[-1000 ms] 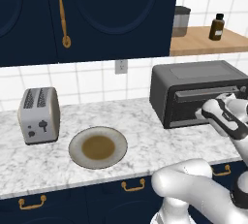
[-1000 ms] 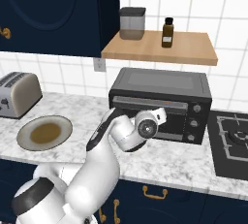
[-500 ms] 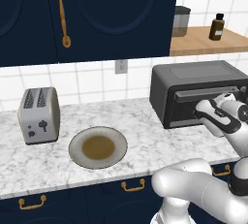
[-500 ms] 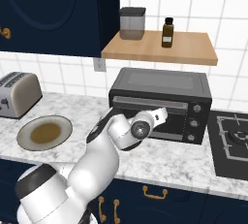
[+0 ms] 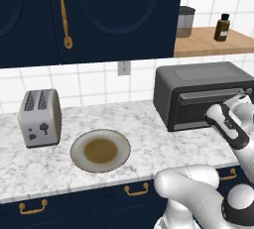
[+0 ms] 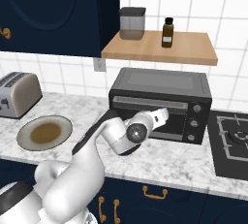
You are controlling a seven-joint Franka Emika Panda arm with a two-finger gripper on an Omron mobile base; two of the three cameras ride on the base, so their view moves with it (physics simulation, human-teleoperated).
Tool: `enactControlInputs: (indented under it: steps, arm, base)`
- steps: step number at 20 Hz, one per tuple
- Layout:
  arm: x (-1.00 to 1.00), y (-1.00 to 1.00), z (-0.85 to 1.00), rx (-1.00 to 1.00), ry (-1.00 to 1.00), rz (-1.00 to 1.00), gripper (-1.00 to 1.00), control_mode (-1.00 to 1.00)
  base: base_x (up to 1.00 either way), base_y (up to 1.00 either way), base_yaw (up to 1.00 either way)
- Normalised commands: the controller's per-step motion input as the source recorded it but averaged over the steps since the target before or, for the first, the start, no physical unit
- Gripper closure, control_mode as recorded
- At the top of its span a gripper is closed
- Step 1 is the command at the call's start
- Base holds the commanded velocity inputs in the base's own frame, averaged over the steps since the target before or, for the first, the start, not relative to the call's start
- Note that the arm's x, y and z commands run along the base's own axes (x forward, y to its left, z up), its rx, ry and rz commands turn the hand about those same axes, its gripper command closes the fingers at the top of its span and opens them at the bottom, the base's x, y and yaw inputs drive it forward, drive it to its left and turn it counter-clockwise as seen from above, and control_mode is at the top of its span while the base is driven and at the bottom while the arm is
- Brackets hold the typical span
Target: Pick up the kebab skewer and baguette bread, and place them inside the toaster oven. Close the toaster oven door and start by setting the timer.
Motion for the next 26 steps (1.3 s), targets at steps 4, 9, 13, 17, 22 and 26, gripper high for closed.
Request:
enactControlInputs:
  steps: [4,9,13,17,22,26]
  arm:
    - [-0.75,-0.46,0.50,0.00,0.00,0.00,-1.00,-1.00]
    - [-0.70,-0.28,0.21,0.03,-0.06,0.00,-1.00,-1.00]
    - [-0.34,-0.44,0.02,0.15,-0.19,0.00,-1.00,-1.00]
    - [0.14,-0.23,0.15,0.14,-0.09,-0.06,-1.00,-1.00]
    - [0.35,-0.39,-0.02,0.11,0.00,-0.02,-1.00,-1.00]
    - [0.28,-0.68,0.00,0.07,-0.03,0.00,-1.00,-1.00]
  base:
    - [0.00,0.00,0.00]
    - [0.00,0.00,0.00]
    - [0.00,0.00,0.00]
    - [0.00,0.00,0.00]
    - [0.00,0.00,0.00]
    - [0.00,0.00,0.00]
